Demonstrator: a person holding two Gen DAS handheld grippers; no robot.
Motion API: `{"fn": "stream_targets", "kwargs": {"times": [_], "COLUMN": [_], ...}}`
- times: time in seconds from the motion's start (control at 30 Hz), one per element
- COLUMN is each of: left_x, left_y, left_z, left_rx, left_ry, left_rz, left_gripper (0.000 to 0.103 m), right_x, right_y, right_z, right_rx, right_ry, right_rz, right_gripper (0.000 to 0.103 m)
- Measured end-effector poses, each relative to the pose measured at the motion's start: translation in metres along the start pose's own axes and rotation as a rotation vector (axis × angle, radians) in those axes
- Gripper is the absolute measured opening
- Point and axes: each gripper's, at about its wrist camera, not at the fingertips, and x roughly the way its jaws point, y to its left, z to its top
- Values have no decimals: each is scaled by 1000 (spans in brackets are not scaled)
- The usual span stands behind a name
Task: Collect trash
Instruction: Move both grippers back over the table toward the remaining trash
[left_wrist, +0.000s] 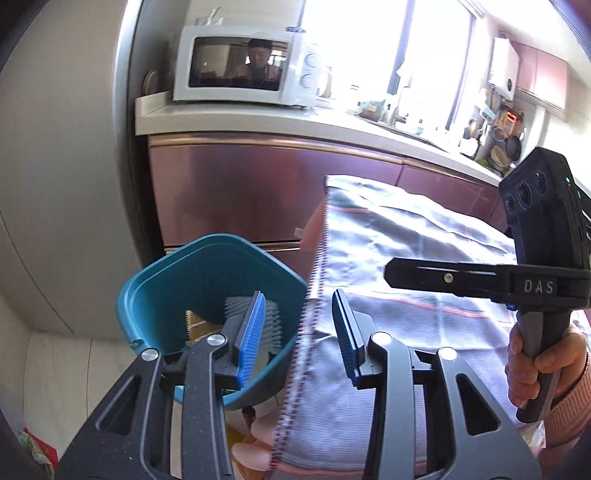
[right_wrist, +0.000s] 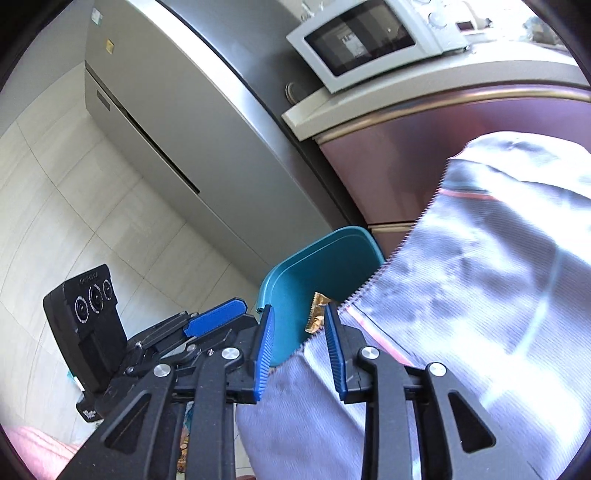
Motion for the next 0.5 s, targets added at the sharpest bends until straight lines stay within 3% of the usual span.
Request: {"fn": "stream_targets", "kwargs": {"times": [0.23, 0.5], "left_x": [1, 19], "left_y": [-43, -106], "left_z": [0, -3], "left_rx": [51, 141], "left_ry": [4, 36], "left_rz": [-72, -193], "left_gripper": [40, 40], "right_x": [-62, -138], "right_y": [-15, -56], "right_z": [-26, -74], "right_rx": [8, 120], "right_ry": [-96, -188], "right_rz": [-95, -243], "right_gripper": [38, 38]}}
